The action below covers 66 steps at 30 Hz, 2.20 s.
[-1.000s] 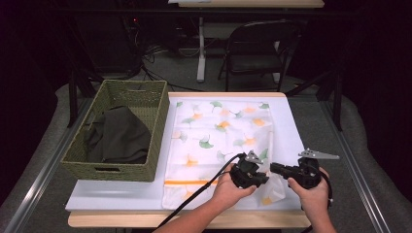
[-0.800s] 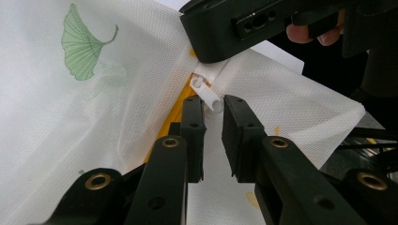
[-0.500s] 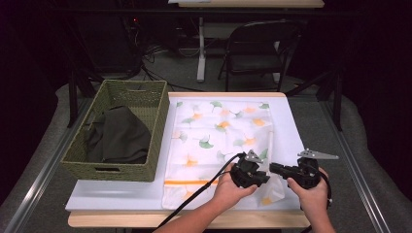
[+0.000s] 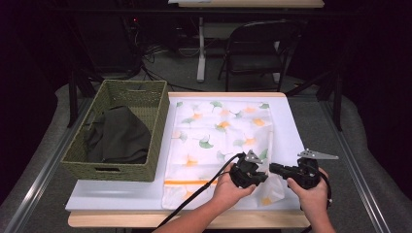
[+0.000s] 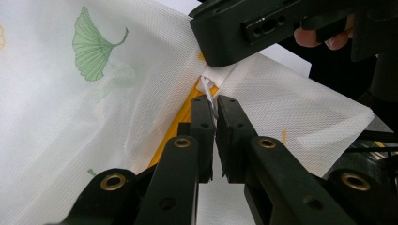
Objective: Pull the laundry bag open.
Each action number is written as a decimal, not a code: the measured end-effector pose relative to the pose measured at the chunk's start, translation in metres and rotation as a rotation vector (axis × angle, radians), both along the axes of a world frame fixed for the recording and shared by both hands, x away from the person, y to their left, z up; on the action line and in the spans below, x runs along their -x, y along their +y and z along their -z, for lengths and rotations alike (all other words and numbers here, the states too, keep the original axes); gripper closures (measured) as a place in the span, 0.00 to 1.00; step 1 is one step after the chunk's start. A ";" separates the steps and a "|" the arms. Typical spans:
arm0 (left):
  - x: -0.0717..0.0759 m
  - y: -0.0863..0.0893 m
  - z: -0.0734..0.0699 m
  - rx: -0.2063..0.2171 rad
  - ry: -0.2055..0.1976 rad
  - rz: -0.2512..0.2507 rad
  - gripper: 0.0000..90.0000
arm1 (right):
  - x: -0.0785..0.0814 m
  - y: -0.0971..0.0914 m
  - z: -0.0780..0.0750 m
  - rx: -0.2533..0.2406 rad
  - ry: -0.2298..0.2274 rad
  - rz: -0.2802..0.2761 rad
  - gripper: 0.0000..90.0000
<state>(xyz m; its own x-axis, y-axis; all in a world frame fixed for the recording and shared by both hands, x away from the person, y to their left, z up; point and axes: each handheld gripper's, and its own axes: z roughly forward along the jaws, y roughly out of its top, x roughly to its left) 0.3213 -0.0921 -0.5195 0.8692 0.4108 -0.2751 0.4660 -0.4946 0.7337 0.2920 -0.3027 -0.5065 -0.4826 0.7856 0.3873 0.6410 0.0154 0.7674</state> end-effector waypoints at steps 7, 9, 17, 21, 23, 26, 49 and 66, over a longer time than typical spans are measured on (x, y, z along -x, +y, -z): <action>-0.001 0.003 -0.001 0.014 0.003 -0.015 0.97 | 0.000 0.001 0.000 -0.003 0.006 -0.004 0.94; -0.001 0.003 -0.001 0.020 0.001 -0.017 0.97 | 0.000 0.001 0.001 0.005 0.007 -0.005 0.94; -0.002 0.003 -0.001 0.017 -0.002 -0.018 0.99 | 0.000 0.001 0.001 0.013 0.008 -0.004 0.94; -0.002 0.003 -0.001 0.018 -0.004 -0.018 0.99 | 0.001 0.001 0.001 0.011 0.009 -0.005 0.94; -0.002 0.003 -0.001 0.024 -0.005 -0.019 0.99 | 0.001 0.001 0.001 0.011 0.006 -0.004 0.93; -0.002 0.004 0.000 0.033 0.000 -0.021 0.99 | 0.001 0.001 0.000 0.033 -0.004 -0.003 0.89; -0.006 0.004 0.006 0.030 0.036 -0.019 0.99 | 0.003 -0.004 0.005 0.055 0.044 0.003 0.71; -0.008 0.004 0.008 0.031 0.085 -0.016 0.99 | 0.001 -0.002 0.008 0.043 0.092 -0.037 0.82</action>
<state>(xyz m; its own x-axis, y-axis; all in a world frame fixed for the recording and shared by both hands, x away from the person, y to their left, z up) 0.3297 -0.0884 -0.5275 0.8357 0.4143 -0.3606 0.5348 -0.4643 0.7060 0.2907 -0.3052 -0.5149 -0.4755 0.7849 0.3973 0.7070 0.0722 0.7035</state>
